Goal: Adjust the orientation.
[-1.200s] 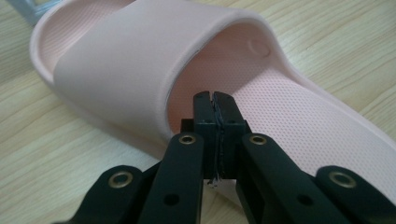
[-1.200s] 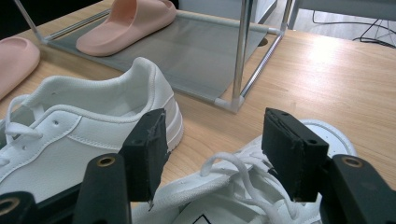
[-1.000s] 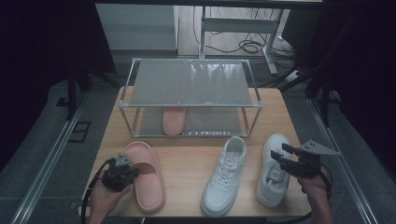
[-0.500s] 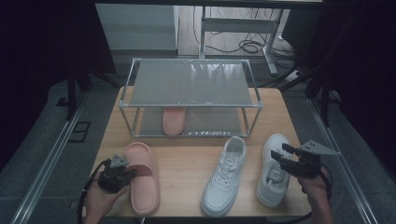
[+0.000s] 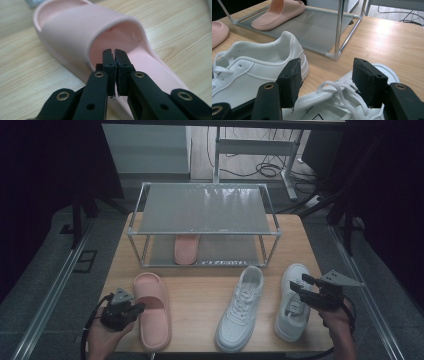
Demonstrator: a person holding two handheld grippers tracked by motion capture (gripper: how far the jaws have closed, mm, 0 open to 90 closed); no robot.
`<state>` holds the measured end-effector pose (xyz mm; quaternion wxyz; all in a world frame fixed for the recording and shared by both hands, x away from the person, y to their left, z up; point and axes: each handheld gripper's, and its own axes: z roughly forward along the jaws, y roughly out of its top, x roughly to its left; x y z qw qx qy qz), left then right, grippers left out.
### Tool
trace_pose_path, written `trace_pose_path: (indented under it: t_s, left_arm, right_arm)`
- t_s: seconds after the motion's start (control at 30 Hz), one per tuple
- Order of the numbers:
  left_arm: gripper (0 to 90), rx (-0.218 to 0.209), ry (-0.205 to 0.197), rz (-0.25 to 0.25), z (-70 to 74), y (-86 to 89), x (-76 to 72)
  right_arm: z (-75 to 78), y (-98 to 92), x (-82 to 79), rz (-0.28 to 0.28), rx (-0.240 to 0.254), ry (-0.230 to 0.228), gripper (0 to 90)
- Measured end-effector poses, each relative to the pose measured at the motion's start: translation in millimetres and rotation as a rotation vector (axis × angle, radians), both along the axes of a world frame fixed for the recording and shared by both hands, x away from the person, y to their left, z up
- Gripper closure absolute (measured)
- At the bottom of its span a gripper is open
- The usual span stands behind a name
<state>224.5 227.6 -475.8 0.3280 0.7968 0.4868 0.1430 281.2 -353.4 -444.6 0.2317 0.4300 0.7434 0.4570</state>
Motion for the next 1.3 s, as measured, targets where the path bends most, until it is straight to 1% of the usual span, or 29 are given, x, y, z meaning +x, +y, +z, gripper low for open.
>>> trace_pose_path:
  t_s: [0.07,0.1,0.13,0.17,0.27,0.33,0.43,0.5,0.53,0.57,0.73,1.1,1.3]
  left_arm:
    - [88.2,-0.019,-0.016,0.019,5.6,7.1,-2.4]
    - [88.3,-0.025,-0.024,0.039,8.5,13.2,-2.6]
    - [88.4,-0.028,-0.026,0.052,9.5,17.2,-2.1]
    - [88.4,-0.035,-0.025,0.070,9.7,25.2,0.8]
    - [88.9,-0.056,-0.011,0.096,4.0,37.6,11.1]
    - [89.2,-0.055,0.001,0.117,-2.9,44.4,21.8]
    - [89.8,-0.064,0.017,0.137,-13.5,51.4,37.6]
    - [89.9,-0.067,0.028,0.139,-19.0,52.4,46.6]
    - [89.9,-0.067,0.028,0.139,-19.0,52.4,46.6]
    - [89.9,-0.071,0.034,0.133,-21.6,51.5,51.7]
    - [89.9,-0.063,0.048,0.119,-26.3,46.8,62.1]
    - [89.9,-0.075,0.054,0.107,-27.4,44.7,68.8]
    - [89.9,-0.078,0.055,0.092,-27.4,39.4,70.9]
  right_arm:
    - [0.6,-0.2,-0.4,-0.001,0.003,0.001,40.9]
    - [0.7,-0.5,-0.5,-0.001,0.003,0.000,40.9]
    - [0.7,-1.0,-0.5,-0.003,0.004,0.000,40.9]
    - [0.6,-1.2,-0.4,-0.003,0.005,0.001,40.9]
    - [0.8,-1.0,-0.5,-0.003,0.004,0.000,40.9]
    - [0.7,-0.5,-0.4,-0.002,0.003,0.000,40.9]
    - [0.2,-0.3,0.0,0.000,0.000,0.002,40.9]
    - [-0.2,-0.3,0.2,-0.002,0.001,0.002,40.9]
    - [-0.4,-0.6,0.4,-0.003,0.001,0.002,40.9]
    - [-0.6,-0.8,0.5,-0.004,0.001,0.003,40.9]
    - [-0.9,-1.0,0.5,-0.003,0.000,0.006,40.9]
    - [-1.1,-0.4,0.8,-0.001,0.000,0.005,40.9]
    - [-1.6,-0.6,1.1,-0.003,-0.001,0.008,40.9]
